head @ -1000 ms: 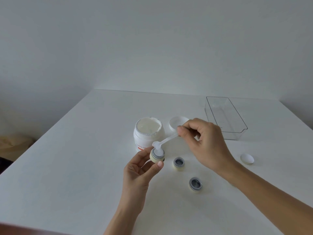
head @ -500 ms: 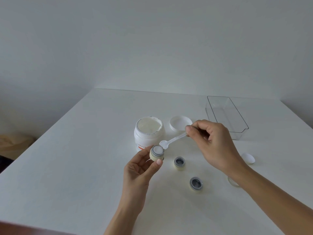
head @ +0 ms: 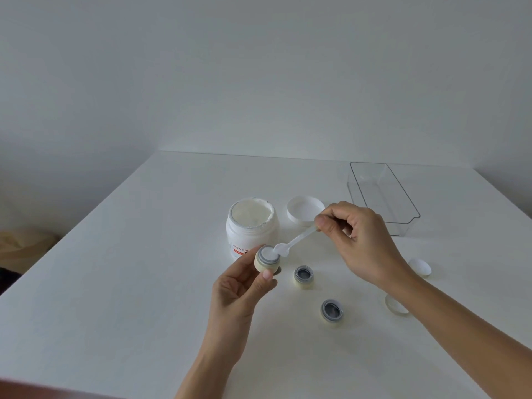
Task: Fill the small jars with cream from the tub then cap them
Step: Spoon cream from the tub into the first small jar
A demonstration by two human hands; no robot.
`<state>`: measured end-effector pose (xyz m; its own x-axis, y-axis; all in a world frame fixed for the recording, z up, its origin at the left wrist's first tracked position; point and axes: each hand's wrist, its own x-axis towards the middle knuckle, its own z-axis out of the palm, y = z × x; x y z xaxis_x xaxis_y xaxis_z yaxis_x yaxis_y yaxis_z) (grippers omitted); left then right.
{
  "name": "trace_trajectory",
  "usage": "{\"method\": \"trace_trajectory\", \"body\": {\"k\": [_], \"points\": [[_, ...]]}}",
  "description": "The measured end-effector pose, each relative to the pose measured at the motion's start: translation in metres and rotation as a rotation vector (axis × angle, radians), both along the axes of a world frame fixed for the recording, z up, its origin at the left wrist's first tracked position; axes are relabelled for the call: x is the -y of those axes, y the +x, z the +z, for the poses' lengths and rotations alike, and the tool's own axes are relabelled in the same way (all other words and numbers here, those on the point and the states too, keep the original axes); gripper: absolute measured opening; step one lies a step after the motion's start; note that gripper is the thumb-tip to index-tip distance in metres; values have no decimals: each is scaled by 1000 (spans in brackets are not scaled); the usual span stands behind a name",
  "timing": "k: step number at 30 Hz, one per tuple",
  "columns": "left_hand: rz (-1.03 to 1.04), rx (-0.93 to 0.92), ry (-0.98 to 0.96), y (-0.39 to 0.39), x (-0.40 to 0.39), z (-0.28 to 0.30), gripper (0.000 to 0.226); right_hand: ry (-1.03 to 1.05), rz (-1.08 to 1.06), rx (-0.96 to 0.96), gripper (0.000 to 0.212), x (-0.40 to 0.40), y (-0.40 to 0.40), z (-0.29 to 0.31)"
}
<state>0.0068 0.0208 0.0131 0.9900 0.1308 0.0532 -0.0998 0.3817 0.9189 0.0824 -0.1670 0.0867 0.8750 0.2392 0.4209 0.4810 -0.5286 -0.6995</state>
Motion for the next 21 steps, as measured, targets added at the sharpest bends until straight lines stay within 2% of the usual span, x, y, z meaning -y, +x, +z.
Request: {"method": "trace_trajectory", "body": {"k": [8, 14, 21], "points": [[-42, -12, -1, -1, 1, 1, 44, 144, -105, -48, 27, -13, 25, 3], [-24, 6, 15, 2, -1, -4, 46, -11, -186, -92, 39, -47, 44, 2], [16, -18, 104, 2, 3, -5, 31, -84, -211, -175, 39, -35, 48, 7]]}}
